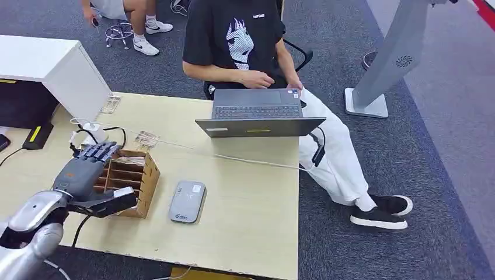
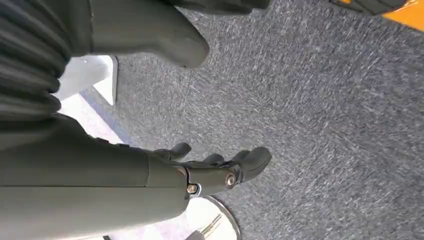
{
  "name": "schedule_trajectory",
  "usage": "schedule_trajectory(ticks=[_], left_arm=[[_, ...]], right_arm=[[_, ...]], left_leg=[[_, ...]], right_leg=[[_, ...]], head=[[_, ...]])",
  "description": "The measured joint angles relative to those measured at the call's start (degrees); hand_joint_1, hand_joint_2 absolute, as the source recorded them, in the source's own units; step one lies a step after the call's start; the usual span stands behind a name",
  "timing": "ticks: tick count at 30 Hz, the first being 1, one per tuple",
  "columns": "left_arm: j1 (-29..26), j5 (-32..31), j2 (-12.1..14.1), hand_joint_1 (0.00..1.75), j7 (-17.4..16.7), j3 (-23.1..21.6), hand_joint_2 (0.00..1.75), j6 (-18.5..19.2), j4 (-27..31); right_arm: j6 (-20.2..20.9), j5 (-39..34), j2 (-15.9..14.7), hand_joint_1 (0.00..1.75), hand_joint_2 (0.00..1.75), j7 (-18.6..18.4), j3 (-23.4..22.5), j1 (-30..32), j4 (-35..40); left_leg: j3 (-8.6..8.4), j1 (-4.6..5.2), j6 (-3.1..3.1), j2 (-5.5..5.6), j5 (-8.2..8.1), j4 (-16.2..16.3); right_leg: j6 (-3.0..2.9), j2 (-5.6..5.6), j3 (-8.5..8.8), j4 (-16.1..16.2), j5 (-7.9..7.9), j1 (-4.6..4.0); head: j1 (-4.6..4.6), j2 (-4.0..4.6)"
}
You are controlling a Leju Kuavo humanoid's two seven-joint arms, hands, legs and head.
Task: Pass the card to the sensor for recognition and then transmit it.
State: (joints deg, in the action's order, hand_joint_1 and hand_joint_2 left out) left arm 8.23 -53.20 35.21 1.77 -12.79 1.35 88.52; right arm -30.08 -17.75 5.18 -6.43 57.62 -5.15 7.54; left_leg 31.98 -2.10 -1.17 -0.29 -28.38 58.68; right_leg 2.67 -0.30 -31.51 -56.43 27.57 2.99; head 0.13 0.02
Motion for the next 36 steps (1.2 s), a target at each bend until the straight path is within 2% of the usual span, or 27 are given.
schedule_trajectory(ticks=[7, 12, 13, 15, 18, 29, 33, 36], left_arm=[[0.13, -1.68, -2.55, 0.0, 0.55, 0.0, 1.75, -1.74, 0.0], [0.24, -1.86, -2.75, 0.0, 0.59, 0.0, 1.75, -1.96, 0.0], [0.38, -2.3, -3.12, 0.0, 0.77, 0.02, 1.75, -2.67, 0.0], [0.87, -4.15, -5.66, 0.0, 1.27, 0.35, 1.75, -7.5, 0.28], [0.87, -4.44, -6.6, 0.0, 1.33, 0.83, 1.75, -7.97, 0.57], [0.89, -4.94, -8.0, 0.0, 1.38, 1.01, 1.75, -7.27, 0.59], [1.17, -5.7, -7.28, 0.0, -0.02, 1.03, 1.75, -4.12, 0.57], [2.15, -8.02, -5.75, 0.0, -2.64, 1.03, 1.75, -1.33, 0.11]], right_arm=[[-0.17, 0.0, 0.07, 0.0, 1.75, 0.09, 0.42, -0.01, 0.0], [-0.17, 0.07, 0.07, 0.0, 1.75, 0.09, 0.46, -0.01, 0.0], [-0.2, 0.15, 0.07, 0.0, 1.75, 0.11, 0.55, -0.02, 0.0], [-0.33, 0.83, 0.07, 0.0, 1.75, 0.18, 1.31, -0.03, 0.0], [-0.33, 0.94, 0.07, 0.0, 1.75, 0.17, 1.55, -0.05, 0.0], [-0.72, 0.92, 0.07, 0.0, 1.75, 0.04, 2.34, -0.05, 0.0], [-0.85, 0.68, 0.07, 0.0, 1.75, 0.02, 2.34, -0.04, 0.0], [-1.03, -0.11, 0.07, 0.0, 1.75, 0.04, 2.34, -0.02, 0.0]], left_leg=[[-0.01, 0.0, 0.0, -0.02, 0.0, 0.0], [-0.01, 0.0, 0.0, -0.01, 0.0, 0.0], [-0.01, 0.0, 0.0, -0.01, 0.0, 0.0], [0.0, 0.0, 0.0, -0.02, 0.0, 0.0], [0.0, 0.0, 0.0, -0.02, 0.0, 0.0], [0.0, 0.0, 0.0, -0.02, 0.0, 0.0], [0.0, 0.0, 0.0, -0.02, 0.0, 0.0], [0.0, -0.01, 0.0, -0.02, 0.0, 0.0]], right_leg=[[0.0, -0.01, -0.01, 0.0, 0.0, 0.0], [0.0, -0.01, 0.0, 0.0, 0.0, 0.0], [0.0, -0.01, 0.0, 0.0, 0.0, 0.0], [0.0, -0.02, 0.0, 0.0, 0.0, 0.0], [0.0, -0.02, 0.0, 0.0, 0.0, 0.0], [0.0, -0.02, 0.0, 0.0, 0.0, 0.0], [0.0, -0.02, -0.01, 0.0, 0.0, -0.01], [0.0, -0.02, -0.01, 0.0, 0.0, -0.01]], head=[[0.0, 0.0], [0.0, 0.0], [0.0, 0.0], [0.0, 0.0], [0.0, 0.0], [0.0, 0.0], [0.0, 0.0], [0.0, 0.0]])
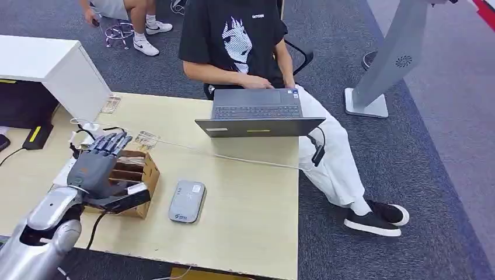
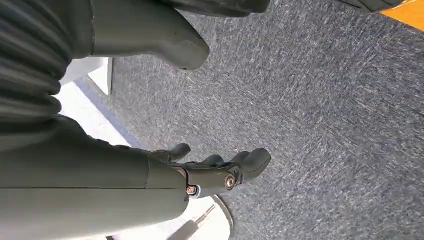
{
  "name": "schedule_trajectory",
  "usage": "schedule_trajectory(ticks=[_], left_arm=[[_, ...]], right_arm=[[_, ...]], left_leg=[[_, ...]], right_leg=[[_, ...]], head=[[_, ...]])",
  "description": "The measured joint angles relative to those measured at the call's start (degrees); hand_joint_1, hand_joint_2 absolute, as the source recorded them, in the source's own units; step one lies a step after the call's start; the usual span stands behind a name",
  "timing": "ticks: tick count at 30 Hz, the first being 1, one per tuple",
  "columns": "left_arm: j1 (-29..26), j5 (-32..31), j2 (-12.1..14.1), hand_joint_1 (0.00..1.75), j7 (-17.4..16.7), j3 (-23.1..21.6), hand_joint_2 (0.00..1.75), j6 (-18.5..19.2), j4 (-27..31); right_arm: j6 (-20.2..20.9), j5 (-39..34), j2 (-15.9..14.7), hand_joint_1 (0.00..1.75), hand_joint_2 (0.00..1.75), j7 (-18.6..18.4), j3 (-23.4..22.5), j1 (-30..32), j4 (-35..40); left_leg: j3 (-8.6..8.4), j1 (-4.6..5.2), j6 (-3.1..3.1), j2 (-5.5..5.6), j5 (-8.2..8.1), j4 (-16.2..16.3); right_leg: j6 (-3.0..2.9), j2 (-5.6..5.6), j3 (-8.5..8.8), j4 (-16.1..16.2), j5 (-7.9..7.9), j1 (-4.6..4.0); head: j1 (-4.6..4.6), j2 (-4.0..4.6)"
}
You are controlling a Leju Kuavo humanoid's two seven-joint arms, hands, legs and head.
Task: Pass the card to the sensor for recognition and then transmit it.
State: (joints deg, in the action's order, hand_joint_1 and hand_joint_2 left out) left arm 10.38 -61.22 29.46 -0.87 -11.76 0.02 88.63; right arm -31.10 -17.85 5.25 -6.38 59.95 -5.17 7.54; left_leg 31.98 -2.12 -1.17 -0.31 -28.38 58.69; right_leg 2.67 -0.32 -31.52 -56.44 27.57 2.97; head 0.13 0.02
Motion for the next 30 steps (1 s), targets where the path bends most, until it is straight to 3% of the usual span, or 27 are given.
schedule_trajectory(ticks=[8, 19, 22, 26, 30], left_arm=[[2.03, -1.9, 3.44, 0.0, -1.99, 0.26, 1.75, 0.7, -2.38], [2.73, -2.34, 3.2, 0.0, -2.04, 0.39, 1.75, -0.66, -3.56], [2.6, -3.63, 2.5, 0.0, -1.47, 0.39, 1.75, -5.63, -3.61], [1.96, -6.06, 0.44, 0.0, -0.14, 0.7, 1.75, -15.18, -3.61], [1.8, -7.04, -1.9, 0.0, 1.66, 1.09, 1.75, -21.25, -3.52]], right_arm=[[-0.15, -0.18, 0.0, 0.0, 1.75, -0.02, 0.0, 0.14, 0.0], [0.06, -0.18, 0.0, 0.0, 1.75, 0.13, 0.0, 0.18, 0.0], [0.24, -0.13, 0.02, 0.0, 1.75, 0.13, 0.11, 0.17, 0.0], [0.2, 0.1, 0.11, 0.0, 1.75, 0.13, 0.46, 0.16, 0.0], [0.2, 0.63, 0.11, 0.0, 1.75, 0.33, 1.01, 0.09, 0.0]], left_leg=[[0.01, 0.0, 0.0, 0.0, 0.0, 0.0], [0.0, 0.0, 0.0, 0.0, 0.0, 0.0], [0.01, 0.0, 0.0, 0.01, 0.0, 0.0], [0.01, 0.01, 0.0, 0.0, 0.0, 0.0], [0.01, 0.01, 0.0, 0.04, 0.0, 0.0]], right_leg=[[0.0, 0.0, 0.01, 0.0, 0.0, 0.01], [0.0, 0.0, -0.01, 0.0, 0.0, 0.0], [0.0, 0.01, 0.01, 0.0, 0.0, 0.01], [0.0, 0.0, 0.01, 0.0, 0.0, 0.01], [0.0, 0.03, 0.02, 0.01, 0.0, 0.01]], head=[[0.0, 0.0], [0.0, 0.0], [0.0, 0.0], [0.0, 0.0], [0.0, 0.0]])
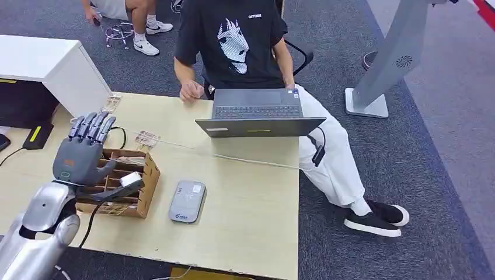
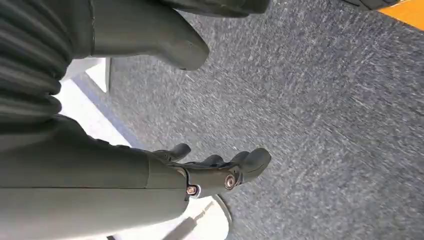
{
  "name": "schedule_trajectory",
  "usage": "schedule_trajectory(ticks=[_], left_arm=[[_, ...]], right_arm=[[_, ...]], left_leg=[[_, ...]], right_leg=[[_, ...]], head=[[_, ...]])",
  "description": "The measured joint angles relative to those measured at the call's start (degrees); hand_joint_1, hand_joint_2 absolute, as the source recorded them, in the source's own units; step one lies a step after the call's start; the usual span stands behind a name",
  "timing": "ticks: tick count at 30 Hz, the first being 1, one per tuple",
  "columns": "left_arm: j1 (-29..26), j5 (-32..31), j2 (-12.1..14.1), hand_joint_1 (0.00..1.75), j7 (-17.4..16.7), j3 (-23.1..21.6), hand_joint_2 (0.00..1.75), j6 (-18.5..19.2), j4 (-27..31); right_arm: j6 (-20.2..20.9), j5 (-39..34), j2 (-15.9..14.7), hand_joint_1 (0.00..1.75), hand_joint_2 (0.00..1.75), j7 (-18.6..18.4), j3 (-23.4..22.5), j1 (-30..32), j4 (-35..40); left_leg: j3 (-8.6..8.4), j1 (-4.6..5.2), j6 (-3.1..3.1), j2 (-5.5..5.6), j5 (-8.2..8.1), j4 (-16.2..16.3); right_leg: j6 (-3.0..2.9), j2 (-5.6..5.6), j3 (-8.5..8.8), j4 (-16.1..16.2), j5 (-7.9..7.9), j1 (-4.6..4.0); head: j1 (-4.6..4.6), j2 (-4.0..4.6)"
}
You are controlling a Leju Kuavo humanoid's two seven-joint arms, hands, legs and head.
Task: Pass the card to the sensor for recognition and then transmit it.
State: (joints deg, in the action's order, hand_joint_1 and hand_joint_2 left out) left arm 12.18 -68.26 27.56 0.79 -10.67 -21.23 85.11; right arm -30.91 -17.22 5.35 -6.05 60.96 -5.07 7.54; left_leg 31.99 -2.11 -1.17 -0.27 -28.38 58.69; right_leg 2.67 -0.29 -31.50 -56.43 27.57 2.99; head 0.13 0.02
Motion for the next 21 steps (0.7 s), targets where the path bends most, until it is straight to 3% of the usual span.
schedule_trajectory(ticks=[10, 15, 18, 21], left_arm=[[0.01, -0.09, -2.77, 0.0, 1.01, 0.15, 1.75, -0.87, 0.17], [0.16, 1.4, -2.88, 0.0, 1.66, 0.22, 1.75, 0.87, 0.15], [0.38, 5.73, -3.01, 0.0, 3.58, 0.24, 1.75, 2.52, 0.15], [0.45, 16.02, -4.22, 0.0, 9.32, 0.33, 1.75, 3.42, 0.2]], right_arm=[[-0.07, 0.24, 0.0, 0.0, 1.75, 0.11, 0.65, -0.07, 0.0], [-0.11, 0.22, 0.0, 0.0, 1.75, 0.15, 0.74, -0.08, 0.0], [-0.09, 0.39, 0.0, 0.0, 1.75, 0.15, 0.83, -0.07, 0.0], [0.07, 0.81, 0.0, 0.0, 1.75, 0.13, 1.25, -0.11, 0.0]], left_leg=[[-0.01, -0.01, 0.0, -0.02, 0.0, 0.0], [0.0, 0.0, 0.0, -0.02, 0.0, 0.0], [-0.01, 0.0, 0.0, -0.03, 0.0, 0.0], [-0.01, 0.0, 0.0, -0.02, 0.0, 0.0]], right_leg=[[0.0, -0.02, 0.0, -0.01, 0.0, -0.01], [0.0, -0.02, -0.01, 0.0, 0.0, 0.0], [0.0, -0.02, -0.02, 0.0, 0.0, 0.0], [0.0, -0.02, -0.01, 0.0, 0.0, 0.0]], head=[[0.0, 0.0], [0.0, 0.0], [0.0, 0.0], [0.0, 0.0]])
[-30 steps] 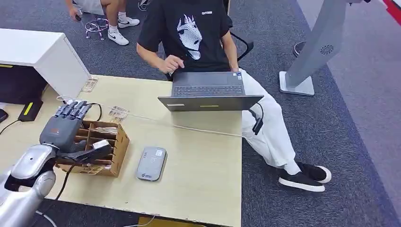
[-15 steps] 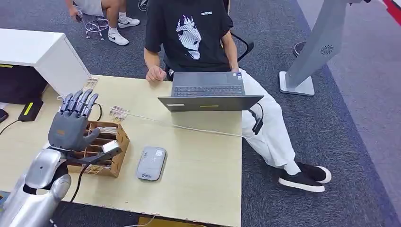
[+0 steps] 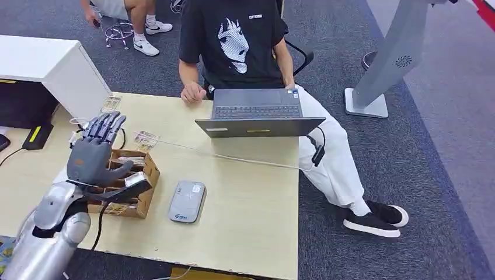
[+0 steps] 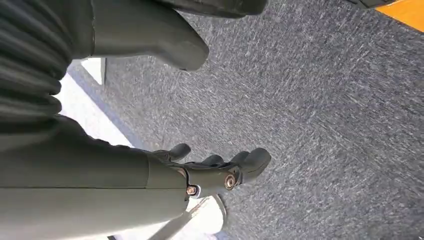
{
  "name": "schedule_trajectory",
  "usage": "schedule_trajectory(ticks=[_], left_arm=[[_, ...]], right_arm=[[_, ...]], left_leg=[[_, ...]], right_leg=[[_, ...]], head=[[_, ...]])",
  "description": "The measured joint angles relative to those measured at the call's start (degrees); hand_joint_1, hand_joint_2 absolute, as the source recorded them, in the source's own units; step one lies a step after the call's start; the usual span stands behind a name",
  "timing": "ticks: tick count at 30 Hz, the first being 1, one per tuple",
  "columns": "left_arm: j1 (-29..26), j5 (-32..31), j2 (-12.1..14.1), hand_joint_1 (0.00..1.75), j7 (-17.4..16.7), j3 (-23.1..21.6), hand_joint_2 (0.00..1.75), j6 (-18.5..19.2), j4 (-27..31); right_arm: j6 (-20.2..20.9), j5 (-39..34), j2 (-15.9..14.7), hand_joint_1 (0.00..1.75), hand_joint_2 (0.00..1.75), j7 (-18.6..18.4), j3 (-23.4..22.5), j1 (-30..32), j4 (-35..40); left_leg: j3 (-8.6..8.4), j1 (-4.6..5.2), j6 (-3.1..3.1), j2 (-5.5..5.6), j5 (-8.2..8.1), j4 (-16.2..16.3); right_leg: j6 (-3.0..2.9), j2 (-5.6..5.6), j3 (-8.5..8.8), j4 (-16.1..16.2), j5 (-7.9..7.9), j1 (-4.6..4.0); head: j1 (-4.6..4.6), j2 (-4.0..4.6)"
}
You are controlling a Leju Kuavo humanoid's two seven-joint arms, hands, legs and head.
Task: Pass the card to the sensor for recognition and then transmit it.
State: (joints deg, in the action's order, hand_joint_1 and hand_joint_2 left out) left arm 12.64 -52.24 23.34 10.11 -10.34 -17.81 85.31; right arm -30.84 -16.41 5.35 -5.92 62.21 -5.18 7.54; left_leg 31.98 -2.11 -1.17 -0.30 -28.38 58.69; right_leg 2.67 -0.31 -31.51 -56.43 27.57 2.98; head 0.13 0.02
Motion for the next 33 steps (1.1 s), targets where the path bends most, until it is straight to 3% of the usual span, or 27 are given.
schedule_trajectory(ticks=[5, 11, 15, 18, 20, 25, 33], left_arm=[[0.02, 10.68, -2.95, 0.0, 6.66, 0.04, 1.75, 2.82, 1.55], [0.08, 13.19, -4.39, 0.0, 7.73, 0.02, 1.75, 6.03, 4.44], [0.25, 12.08, -3.59, 0.0, 4.0, 0.02, 1.75, 11.33, 5.33], [0.81, 7.49, 0.32, 0.0, -2.45, -0.13, 1.75, 17.85, 5.29], [1.78, 5.25, 3.2, 0.0, -4.82, -0.18, 1.75, 19.65, 5.07], [3.32, 3.0, 7.02, 0.0, -6.59, -0.26, 1.75, 21.4, 4.06], [3.61, 2.19, 8.26, 0.0, -7.22, -1.51, 1.75, 21.33, 2.4]], right_arm=[[0.13, 0.76, 0.0, 0.0, 1.75, -0.02, 1.03, -0.12, 0.0], [0.17, 0.61, 0.0, 0.0, 1.75, 0.17, 1.35, -0.14, 0.0], [0.09, 0.17, 0.0, 0.0, 1.75, 0.37, 1.46, -0.14, 0.0], [0.0, -1.05, 0.0, 0.0, 1.75, 0.52, 1.44, -0.11, 0.0], [-0.07, -1.64, 0.0, 0.0, 1.75, 0.52, 1.4, -0.07, -0.02], [-0.02, -1.68, 0.0, 0.0, 1.75, 0.55, 1.33, -0.11, -0.02], [-0.07, -2.16, 0.0, 0.0, 1.75, 0.55, 1.29, -0.13, -0.02]], left_leg=[[0.0, 0.0, 0.0, 0.0, 0.0, 0.01], [0.0, 0.0, 0.0, -0.01, 0.0, 0.01], [0.0, -0.01, 0.0, -0.01, 0.0, 0.0], [-0.01, -0.05, -0.01, -0.09, 0.01, 0.01], [-0.01, -0.07, -0.02, -0.07, 0.01, 0.01], [0.0, -0.06, -0.02, -0.09, 0.01, 0.01], [0.01, -0.04, -0.01, -0.08, 0.0, 0.01]], right_leg=[[0.0, 0.0, 0.0, 0.0, 0.0, 0.0], [0.0, -0.01, 0.0, 0.0, 0.0, -0.01], [0.0, -0.01, 0.0, -0.01, 0.0, -0.01], [-0.01, -0.14, -0.06, -0.02, -0.01, -0.05], [-0.01, -0.12, -0.06, -0.02, -0.01, -0.06], [-0.01, -0.14, -0.04, -0.01, -0.01, -0.05], [-0.01, -0.13, -0.06, 0.01, -0.01, -0.04]], head=[[0.0, 0.0], [0.0, 0.0], [0.0, 0.0], [0.0, 0.0], [-0.02, 0.0], [0.0, 0.0], [0.02, 0.0]])
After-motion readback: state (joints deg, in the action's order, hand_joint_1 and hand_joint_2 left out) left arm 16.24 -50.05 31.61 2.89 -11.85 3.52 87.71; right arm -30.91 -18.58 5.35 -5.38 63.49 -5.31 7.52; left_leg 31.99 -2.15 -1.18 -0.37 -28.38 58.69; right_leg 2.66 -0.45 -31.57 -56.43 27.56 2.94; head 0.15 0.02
